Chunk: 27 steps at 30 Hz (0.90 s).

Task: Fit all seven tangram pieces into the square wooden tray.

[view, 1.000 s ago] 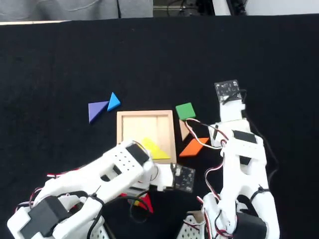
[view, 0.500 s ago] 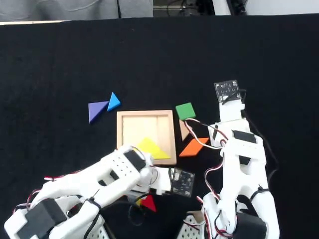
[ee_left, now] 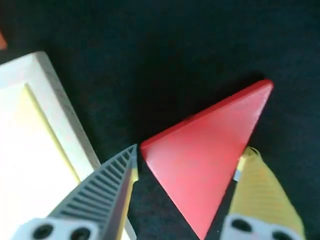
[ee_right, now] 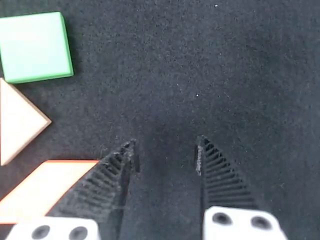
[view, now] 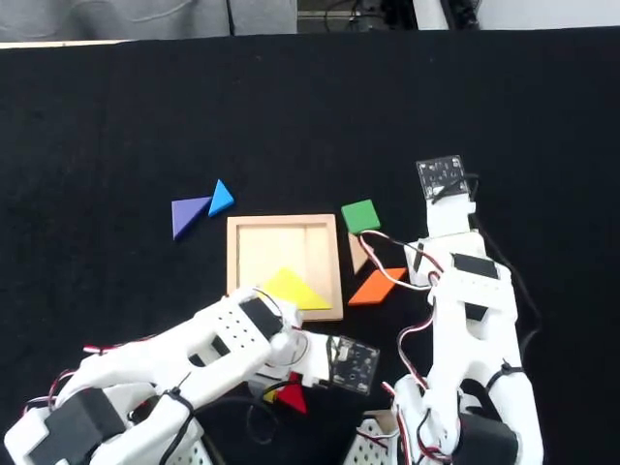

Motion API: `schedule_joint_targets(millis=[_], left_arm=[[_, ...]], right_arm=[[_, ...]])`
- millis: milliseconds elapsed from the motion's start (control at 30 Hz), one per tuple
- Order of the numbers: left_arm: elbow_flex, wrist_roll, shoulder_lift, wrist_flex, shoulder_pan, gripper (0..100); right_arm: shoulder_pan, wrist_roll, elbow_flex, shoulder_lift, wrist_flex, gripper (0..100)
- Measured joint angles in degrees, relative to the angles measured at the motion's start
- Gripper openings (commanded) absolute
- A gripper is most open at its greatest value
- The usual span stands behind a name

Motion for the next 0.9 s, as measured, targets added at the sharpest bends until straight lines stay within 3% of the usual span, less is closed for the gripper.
schedule_joint_targets(millis=[167,467,700,767,900], left_arm=[[-1.1,0.0,0.0,3.1,0.5,9],[-17.1,0.8,-2.9,22.6,-1.3,10],[-20.9,-3.1,-10.0,28.0,-2.1,10],[-19.5,-3.6,-11.0,27.7,-2.6,13],[-18.0,-3.8,-11.4,24.8,-2.7,32]], right_arm=[[0.0,0.0,0.0,0.0,0.0,19.1],[0.0,0.0,0.0,0.0,0.0,19.1],[0.0,0.0,0.0,0.0,0.0,19.1],[0.8,0.0,0.0,0.0,0.0,19.1],[6.9,-5.4,-3.0,0.0,1.8,19.1]])
